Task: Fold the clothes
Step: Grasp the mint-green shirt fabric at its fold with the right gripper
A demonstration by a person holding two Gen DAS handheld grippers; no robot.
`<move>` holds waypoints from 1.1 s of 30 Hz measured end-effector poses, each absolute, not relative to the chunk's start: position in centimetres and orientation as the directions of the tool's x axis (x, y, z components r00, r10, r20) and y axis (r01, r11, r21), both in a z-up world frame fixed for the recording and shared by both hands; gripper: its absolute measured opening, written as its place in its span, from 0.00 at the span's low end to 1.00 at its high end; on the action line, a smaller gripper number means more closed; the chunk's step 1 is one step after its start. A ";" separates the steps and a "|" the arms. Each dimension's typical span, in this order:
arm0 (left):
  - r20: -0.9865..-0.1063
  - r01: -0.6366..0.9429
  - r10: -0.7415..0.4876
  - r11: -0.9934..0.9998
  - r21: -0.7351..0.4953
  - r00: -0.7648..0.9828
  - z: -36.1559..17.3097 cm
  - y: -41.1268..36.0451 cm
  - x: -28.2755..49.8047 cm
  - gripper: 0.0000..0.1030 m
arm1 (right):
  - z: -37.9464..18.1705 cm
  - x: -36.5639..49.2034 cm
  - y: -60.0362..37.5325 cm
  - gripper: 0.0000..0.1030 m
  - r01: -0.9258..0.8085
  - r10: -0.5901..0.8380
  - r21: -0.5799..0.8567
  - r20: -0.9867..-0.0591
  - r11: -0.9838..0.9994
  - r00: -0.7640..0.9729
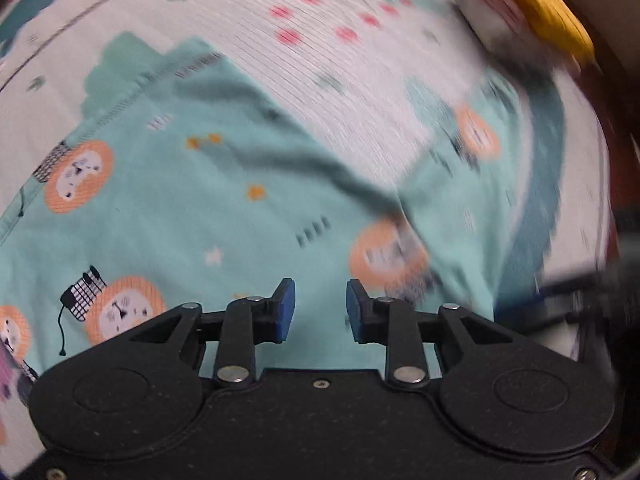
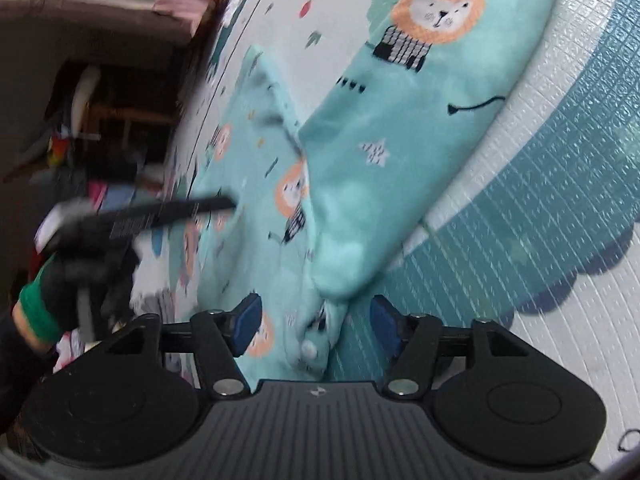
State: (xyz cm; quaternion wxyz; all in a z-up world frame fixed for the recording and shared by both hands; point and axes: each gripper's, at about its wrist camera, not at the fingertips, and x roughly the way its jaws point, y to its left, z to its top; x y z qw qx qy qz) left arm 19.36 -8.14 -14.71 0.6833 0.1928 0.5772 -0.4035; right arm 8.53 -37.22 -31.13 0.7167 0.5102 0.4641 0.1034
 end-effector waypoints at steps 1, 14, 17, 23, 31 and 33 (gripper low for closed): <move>-0.941 0.776 -0.339 0.595 -0.209 0.006 -15.0 -7.7 19.0 0.29 | -31.3 8.8 -37.2 0.62 0.336 0.620 0.831 -0.554 0.443 0.555; -0.881 0.689 -0.472 0.630 -0.359 -0.028 -19.4 -4.5 18.5 0.33 | -31.4 10.5 -34.7 0.56 0.281 0.547 0.819 -0.550 0.500 0.631; -0.868 0.667 -0.495 0.636 -0.388 -0.034 -19.3 -4.5 18.7 0.33 | -32.0 9.1 -35.5 0.45 0.331 0.549 0.835 -0.541 0.440 0.636; -0.868 0.667 -0.496 0.634 -0.391 -0.038 -18.8 -4.5 18.7 0.35 | -34.2 8.2 -36.0 0.30 0.427 0.584 0.862 -0.501 0.272 0.639; -0.897 0.689 -0.440 0.636 -0.346 -0.045 -17.7 -5.8 20.5 0.34 | -33.8 8.2 -35.9 0.17 0.322 0.578 0.859 -0.508 0.399 0.638; -0.891 0.667 -0.450 0.681 -0.301 0.057 -16.5 -6.8 22.0 0.34 | -33.5 7.9 -36.0 0.17 0.299 0.575 0.848 -0.520 0.438 0.632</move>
